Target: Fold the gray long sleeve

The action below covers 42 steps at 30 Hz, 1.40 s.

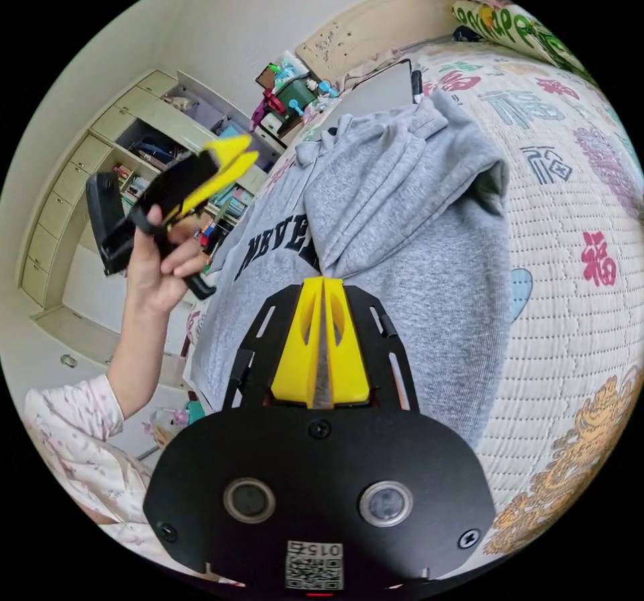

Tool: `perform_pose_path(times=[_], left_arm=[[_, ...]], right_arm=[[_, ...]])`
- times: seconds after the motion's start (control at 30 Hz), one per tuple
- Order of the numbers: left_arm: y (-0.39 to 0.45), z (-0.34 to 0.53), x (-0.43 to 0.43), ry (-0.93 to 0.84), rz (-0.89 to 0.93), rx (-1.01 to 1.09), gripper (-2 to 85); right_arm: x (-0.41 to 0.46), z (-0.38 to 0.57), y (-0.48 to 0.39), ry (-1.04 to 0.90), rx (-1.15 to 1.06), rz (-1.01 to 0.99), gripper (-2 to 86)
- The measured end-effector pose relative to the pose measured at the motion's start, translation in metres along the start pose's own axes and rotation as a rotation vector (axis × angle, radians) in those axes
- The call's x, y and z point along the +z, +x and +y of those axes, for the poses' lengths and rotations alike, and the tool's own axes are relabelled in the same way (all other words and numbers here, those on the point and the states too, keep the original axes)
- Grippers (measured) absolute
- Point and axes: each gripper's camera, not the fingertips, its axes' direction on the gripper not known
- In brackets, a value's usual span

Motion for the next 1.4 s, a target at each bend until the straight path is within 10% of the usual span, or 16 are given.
perform_pose_path(times=[0.43, 0.83, 1.03, 1.4], left_arm=[[0.033, -0.029, 0.214, -0.308, -0.268, -0.069, 11.7], [-0.025, 0.188, -0.055, 0.233, -0.183, -0.139, 6.0], [-0.015, 0.395, -0.126, 0.099, -0.16, -0.285, 8.4], [-0.053, 0.441, -0.189, 0.191, -0.294, -0.452, 13.5]], right_arm=[[-0.056, 0.001, 0.069, 0.061, 0.059, -0.069, -0.5], [-0.132, 0.042, 0.155, 0.229, 0.147, -0.169, -0.5], [-0.155, 0.089, 0.189, 0.313, 0.18, -0.226, -0.4], [-0.083, 0.194, 0.042, -0.007, -0.489, -0.177, 0.7]])
